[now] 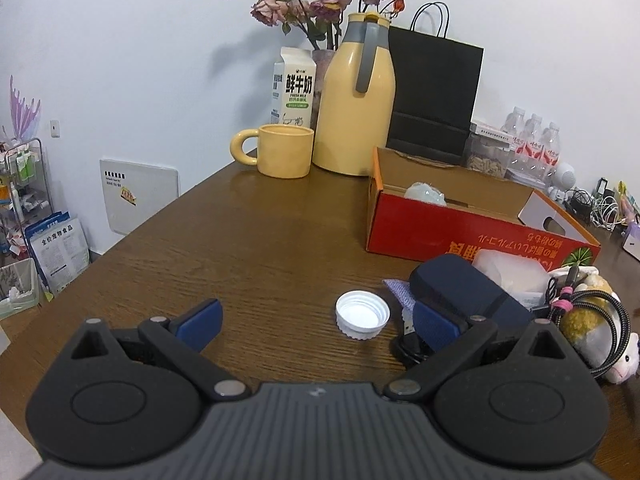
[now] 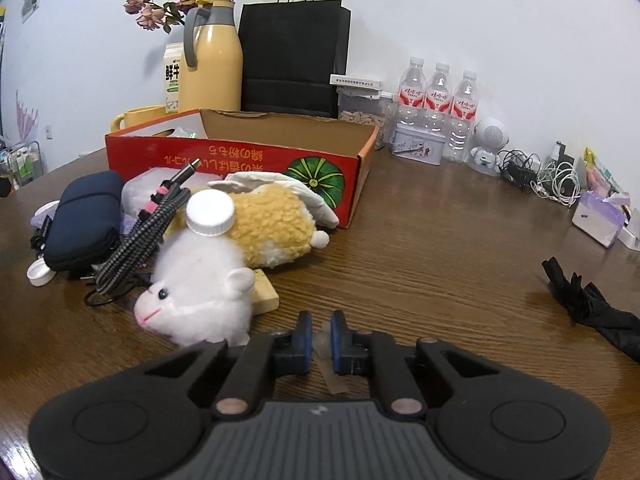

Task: Organize objects

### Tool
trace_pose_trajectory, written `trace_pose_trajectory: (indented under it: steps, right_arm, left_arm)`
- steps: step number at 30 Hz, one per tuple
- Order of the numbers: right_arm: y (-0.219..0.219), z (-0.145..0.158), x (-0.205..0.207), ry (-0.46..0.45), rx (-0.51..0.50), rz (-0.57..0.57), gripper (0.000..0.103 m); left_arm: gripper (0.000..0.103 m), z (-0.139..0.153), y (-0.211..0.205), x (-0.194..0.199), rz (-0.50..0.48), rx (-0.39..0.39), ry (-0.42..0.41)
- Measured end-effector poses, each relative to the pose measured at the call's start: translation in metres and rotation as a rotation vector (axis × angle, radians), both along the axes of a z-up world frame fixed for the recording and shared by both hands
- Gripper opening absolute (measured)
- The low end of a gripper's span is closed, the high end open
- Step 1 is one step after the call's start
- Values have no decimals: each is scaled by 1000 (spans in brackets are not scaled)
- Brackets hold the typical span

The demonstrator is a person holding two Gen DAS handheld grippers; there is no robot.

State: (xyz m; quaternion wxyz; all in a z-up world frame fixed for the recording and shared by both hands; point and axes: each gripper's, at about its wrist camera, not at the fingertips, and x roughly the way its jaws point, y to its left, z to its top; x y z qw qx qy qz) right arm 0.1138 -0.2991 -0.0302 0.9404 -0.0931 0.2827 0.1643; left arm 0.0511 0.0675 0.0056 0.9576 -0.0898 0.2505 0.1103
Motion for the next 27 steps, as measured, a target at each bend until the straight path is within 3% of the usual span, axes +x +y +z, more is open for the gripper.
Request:
trace_pose_trajectory:
  steps: [16,27]
  right_arm:
    - [-6,36,0,-109,63,-9,7]
    - [8,46,14,-134,87,-3,7]
  left_arm:
    - [103,-16,5,24,-4,3,77]
    - [102,-27,-4,52,-90,106,150]
